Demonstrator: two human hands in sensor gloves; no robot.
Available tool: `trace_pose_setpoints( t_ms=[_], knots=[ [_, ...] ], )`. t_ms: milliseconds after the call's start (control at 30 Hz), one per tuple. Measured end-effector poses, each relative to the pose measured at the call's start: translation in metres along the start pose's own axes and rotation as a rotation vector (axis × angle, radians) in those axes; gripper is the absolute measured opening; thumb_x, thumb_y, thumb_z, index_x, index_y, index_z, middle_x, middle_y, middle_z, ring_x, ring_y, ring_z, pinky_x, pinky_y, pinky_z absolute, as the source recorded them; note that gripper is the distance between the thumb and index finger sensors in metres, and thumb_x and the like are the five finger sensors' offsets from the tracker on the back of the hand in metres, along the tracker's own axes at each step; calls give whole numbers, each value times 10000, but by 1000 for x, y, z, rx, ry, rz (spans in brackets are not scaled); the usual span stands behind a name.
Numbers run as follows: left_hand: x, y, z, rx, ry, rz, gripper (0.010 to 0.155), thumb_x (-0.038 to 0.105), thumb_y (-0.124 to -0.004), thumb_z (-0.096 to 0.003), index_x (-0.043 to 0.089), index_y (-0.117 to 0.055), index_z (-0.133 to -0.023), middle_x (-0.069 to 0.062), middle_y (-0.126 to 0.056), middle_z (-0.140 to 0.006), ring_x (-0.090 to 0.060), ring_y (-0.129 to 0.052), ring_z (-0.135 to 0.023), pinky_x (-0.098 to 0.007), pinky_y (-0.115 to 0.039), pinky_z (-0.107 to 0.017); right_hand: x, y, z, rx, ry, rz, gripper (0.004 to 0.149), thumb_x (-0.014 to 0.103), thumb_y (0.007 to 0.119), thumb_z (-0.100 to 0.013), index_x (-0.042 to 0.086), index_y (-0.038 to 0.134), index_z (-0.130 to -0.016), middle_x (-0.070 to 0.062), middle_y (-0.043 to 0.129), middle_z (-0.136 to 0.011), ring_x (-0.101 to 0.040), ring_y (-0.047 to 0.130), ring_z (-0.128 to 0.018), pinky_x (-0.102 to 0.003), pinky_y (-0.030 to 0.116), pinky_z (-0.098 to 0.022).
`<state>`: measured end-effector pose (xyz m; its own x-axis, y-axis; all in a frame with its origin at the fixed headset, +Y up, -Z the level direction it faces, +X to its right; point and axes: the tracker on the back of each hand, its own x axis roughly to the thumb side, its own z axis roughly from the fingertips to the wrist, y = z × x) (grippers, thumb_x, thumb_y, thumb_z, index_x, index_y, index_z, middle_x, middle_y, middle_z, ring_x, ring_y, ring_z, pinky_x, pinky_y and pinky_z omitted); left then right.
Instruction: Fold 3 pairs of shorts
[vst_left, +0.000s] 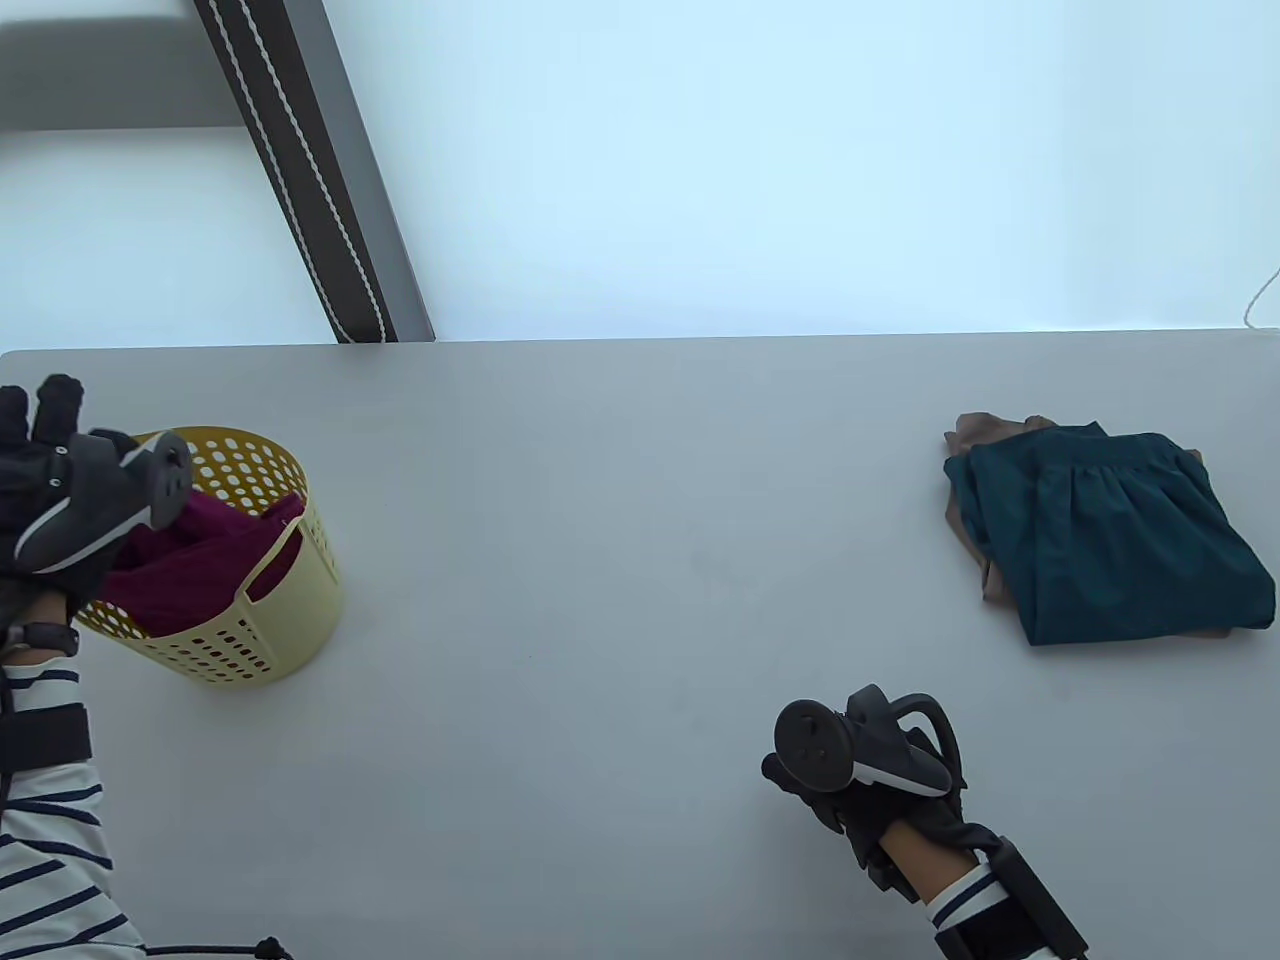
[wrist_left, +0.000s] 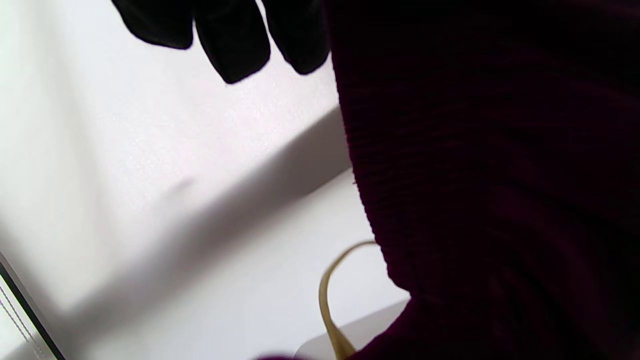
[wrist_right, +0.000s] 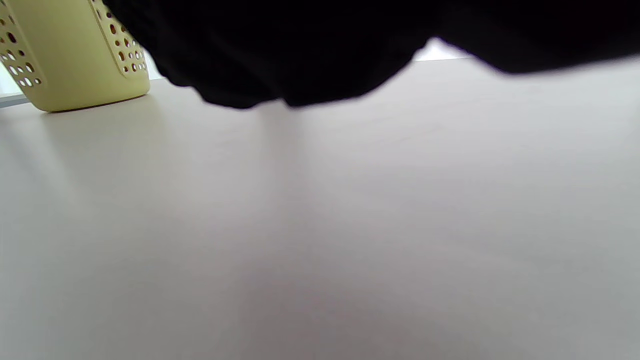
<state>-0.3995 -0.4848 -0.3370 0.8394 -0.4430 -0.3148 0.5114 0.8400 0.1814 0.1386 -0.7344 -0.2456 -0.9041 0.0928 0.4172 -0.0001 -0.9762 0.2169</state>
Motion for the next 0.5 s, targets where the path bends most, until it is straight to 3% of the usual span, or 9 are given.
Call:
trace_pose_setpoints(
  t_ms=[100, 133, 233, 400, 500],
  knots=[
    [-28, 63, 1, 225, 153, 257, 351, 380, -568, -530, 237, -612, -848, 54, -892, -828, -155, -1048, -724, -486, -837, -662, 0, 0, 0, -1, 1, 0, 396, 477, 665, -476, 188, 882, -315, -7, 906, -104, -162, 891, 52, -382, 804, -47],
    [-33, 75, 1, 261, 180, 291, 347, 376, -567, -534, 224, -613, -842, 62, -899, -776, -121, -1060, -643, -463, -863, -634, 0, 0, 0, -2, 2, 0, 396, 477, 665, -476, 187, 882, -315, -7, 906, -104, -162, 891, 53, -383, 804, -47],
    [-59, 140, 7, 452, 327, 492, 341, 367, -554, -543, 201, -602, -838, 61, -896, -705, -35, -1037, -474, -404, -913, -570, -1, -2, 1, -13, 3, 5, 396, 477, 665, -476, 188, 882, -314, -7, 906, -103, -161, 891, 53, -382, 804, -46],
    [-81, 213, 26, 686, 367, 891, 340, 357, -538, -559, 183, -570, -849, 49, -871, -714, 11, -1008, -429, -355, -931, -555, -1, -9, 4, -54, 5, 11, 395, 477, 665, -476, 189, 882, -313, -6, 906, -101, -160, 891, 55, -382, 805, -44],
    [-84, 249, 38, 788, 287, 1149, 342, 357, -522, -567, 181, -542, -859, 52, -849, -736, 37, -996, -445, -340, -927, -574, -2, -14, 5, -82, 11, 11, 395, 476, 666, -476, 188, 883, -313, -6, 906, -101, -161, 892, 56, -381, 805, -43]
  ],
)
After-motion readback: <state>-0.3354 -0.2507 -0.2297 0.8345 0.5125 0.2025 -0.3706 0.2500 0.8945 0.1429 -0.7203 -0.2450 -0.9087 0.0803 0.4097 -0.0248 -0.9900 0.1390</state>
